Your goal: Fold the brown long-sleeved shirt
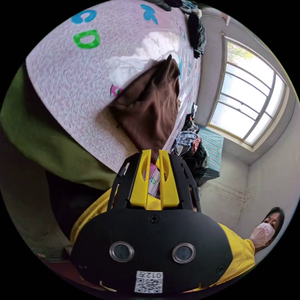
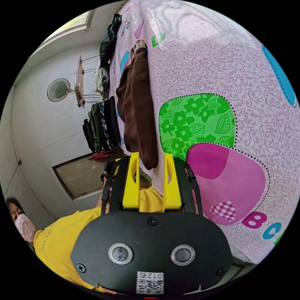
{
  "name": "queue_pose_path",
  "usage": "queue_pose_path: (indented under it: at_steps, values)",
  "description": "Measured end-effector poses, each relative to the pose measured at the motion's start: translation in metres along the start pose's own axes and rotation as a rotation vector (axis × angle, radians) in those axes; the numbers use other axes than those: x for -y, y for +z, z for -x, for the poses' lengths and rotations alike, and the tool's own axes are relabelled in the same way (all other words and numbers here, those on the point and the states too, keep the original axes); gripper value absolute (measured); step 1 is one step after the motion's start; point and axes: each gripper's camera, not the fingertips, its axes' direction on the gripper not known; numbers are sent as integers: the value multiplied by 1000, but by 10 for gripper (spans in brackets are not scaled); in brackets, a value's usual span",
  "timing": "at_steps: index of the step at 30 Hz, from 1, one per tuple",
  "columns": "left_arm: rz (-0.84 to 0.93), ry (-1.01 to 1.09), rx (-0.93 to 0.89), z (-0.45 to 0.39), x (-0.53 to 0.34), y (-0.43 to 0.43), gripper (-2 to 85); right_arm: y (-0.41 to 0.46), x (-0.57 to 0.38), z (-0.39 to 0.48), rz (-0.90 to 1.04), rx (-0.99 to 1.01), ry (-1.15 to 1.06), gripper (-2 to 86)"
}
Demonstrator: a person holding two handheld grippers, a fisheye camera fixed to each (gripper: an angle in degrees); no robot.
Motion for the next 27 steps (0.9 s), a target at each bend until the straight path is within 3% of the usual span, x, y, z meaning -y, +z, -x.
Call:
queue_pose_path:
  at_steps: [10, 17, 27]
  values:
    - [-64, -104, -128, 61, -39, 4, 75, 48, 11, 12, 69, -61, -19, 59]
    - [-113, -151, -171, 77, -56, 15, 126, 55, 5, 21, 26, 106, 120, 23]
    - [-216, -184, -348, 81, -54, 36, 150, 57, 0, 37, -1, 134, 140, 22]
